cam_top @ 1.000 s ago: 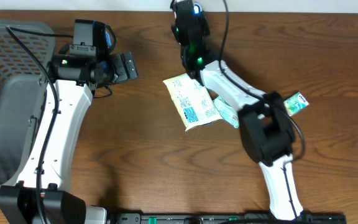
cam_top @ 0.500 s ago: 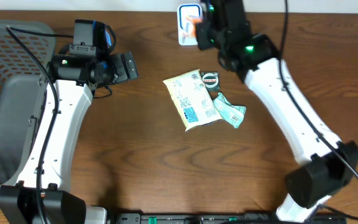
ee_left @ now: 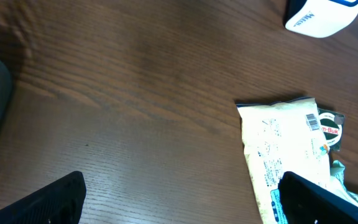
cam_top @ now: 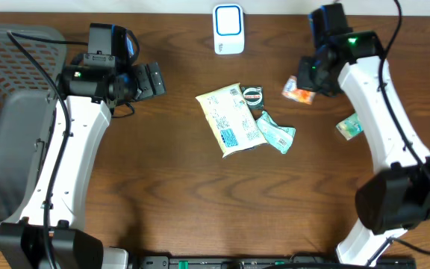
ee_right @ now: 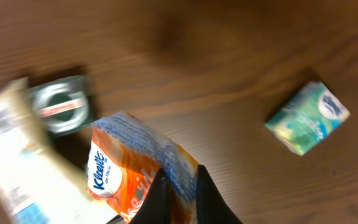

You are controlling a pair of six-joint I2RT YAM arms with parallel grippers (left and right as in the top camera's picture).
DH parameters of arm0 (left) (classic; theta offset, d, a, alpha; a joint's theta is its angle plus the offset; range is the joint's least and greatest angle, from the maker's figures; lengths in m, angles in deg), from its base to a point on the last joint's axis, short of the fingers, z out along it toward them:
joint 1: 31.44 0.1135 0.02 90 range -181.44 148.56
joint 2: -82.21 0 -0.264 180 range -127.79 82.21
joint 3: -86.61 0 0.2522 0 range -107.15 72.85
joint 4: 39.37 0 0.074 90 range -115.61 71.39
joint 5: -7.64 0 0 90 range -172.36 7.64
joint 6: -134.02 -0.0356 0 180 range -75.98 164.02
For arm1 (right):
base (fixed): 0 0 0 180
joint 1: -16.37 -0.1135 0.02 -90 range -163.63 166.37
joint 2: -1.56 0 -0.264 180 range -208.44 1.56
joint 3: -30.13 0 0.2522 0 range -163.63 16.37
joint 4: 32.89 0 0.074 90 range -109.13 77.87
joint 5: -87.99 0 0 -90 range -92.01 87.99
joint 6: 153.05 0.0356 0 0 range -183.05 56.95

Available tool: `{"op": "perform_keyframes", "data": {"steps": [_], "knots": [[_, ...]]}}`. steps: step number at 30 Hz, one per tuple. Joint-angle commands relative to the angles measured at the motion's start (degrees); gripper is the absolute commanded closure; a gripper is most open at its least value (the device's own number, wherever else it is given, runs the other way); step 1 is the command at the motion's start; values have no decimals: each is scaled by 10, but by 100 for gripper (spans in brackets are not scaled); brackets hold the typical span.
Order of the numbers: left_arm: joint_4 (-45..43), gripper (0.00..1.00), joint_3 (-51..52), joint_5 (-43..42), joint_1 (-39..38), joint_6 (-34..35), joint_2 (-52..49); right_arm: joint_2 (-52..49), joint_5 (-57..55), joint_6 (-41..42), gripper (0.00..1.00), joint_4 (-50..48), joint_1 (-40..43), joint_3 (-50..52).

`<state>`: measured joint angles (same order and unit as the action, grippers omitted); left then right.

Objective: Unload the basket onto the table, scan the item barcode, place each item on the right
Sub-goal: 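Carry the orange pack right and release it on the table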

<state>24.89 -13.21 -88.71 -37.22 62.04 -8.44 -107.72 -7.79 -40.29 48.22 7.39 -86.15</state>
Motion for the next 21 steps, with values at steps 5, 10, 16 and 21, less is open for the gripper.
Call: {"op": "perform_keyframes", "data": {"steps": [5, 10, 16, 21], "knots": [[0, 2, -4, -5, 0, -2, -4, -54, 2, 21, 99, -38, 87, 65], [0, 2, -4, -5, 0, -2, -4, -64, 2, 34, 99, -54, 150, 101], [0, 2, -4, -5, 0, -2, -4, -61, 62, 23, 46, -45, 191, 104], [0, 2, -4, -5, 0, -1, -4, -55, 218, -80, 38, -37, 208, 89]]}}
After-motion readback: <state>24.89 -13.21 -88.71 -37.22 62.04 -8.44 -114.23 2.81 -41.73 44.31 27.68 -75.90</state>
